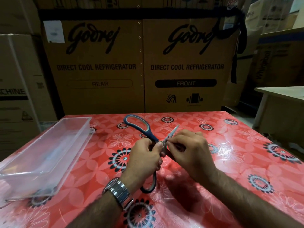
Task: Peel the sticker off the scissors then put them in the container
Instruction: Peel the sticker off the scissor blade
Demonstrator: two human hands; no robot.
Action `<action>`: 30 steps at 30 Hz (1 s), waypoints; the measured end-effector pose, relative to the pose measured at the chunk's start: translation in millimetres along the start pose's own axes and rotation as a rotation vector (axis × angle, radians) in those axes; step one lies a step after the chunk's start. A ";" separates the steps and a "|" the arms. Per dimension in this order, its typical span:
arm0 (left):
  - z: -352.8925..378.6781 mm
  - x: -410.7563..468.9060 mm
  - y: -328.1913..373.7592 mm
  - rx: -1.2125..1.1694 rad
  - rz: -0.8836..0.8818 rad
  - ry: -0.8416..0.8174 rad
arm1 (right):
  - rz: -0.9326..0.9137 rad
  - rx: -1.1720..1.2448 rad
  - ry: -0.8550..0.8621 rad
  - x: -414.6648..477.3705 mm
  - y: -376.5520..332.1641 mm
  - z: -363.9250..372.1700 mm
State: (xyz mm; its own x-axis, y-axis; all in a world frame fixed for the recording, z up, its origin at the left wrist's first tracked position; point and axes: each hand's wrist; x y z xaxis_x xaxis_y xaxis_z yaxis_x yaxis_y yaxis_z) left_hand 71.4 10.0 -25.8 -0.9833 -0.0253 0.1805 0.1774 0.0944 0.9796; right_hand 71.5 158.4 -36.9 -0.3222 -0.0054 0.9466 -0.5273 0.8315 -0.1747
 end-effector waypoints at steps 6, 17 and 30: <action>0.9 -0.4 1.2 0.036 0.041 0.016 | -0.025 -0.048 0.045 2.8 0.5 0.3; 3.1 -3.7 -0.6 0.075 0.044 0.019 | -0.042 -0.078 0.017 1.0 3.9 -0.2; 2.6 -4.9 2.0 0.070 0.054 0.023 | -0.006 -0.081 0.042 7.5 12.0 -5.6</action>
State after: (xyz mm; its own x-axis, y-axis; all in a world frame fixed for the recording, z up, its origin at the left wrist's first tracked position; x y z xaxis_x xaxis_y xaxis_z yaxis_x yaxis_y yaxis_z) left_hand 76.4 12.9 -24.9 -0.9710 -0.0412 0.2357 0.2260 0.1656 0.9600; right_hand 67.2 171.4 -30.4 -0.2849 0.0112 0.9585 -0.4634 0.8737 -0.1480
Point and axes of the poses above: each hand's wrist, its own x-axis towards the middle knuckle, its own z-axis out of the palm, y = z × x, and after that the axes turned 11 degrees about y, right-handed
